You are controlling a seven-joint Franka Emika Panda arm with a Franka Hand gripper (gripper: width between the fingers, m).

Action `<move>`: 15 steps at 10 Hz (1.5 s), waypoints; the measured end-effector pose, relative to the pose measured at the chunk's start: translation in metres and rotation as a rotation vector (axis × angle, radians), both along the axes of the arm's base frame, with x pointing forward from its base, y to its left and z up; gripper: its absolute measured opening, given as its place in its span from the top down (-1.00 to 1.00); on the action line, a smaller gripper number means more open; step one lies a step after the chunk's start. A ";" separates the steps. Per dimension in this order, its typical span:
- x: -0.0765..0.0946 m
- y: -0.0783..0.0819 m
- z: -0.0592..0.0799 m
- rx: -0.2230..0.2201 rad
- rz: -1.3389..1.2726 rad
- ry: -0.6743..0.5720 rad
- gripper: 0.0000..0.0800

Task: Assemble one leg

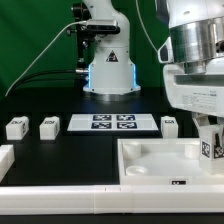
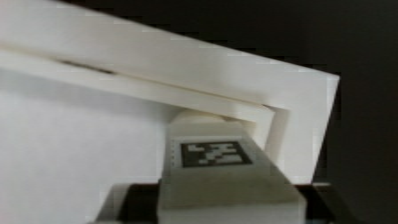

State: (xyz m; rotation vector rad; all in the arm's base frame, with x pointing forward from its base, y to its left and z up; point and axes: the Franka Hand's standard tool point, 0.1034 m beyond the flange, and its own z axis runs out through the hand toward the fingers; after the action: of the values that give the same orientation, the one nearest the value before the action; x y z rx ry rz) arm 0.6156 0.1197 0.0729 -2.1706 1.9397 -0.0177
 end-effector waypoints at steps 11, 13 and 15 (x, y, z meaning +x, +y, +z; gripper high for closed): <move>-0.003 0.001 -0.004 -0.015 0.194 -0.029 -0.60; -0.003 0.001 -0.004 -0.068 0.448 -0.064 -0.62; -0.003 0.001 -0.004 -0.115 0.659 -0.093 -0.62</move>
Offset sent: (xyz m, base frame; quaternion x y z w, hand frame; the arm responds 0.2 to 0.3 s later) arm -0.0006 -0.0003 -0.0003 -0.0020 -0.0028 0.2810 0.9597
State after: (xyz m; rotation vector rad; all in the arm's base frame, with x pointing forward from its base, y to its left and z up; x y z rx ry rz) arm 0.6127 0.1212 0.0690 -2.7189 1.1223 -0.1168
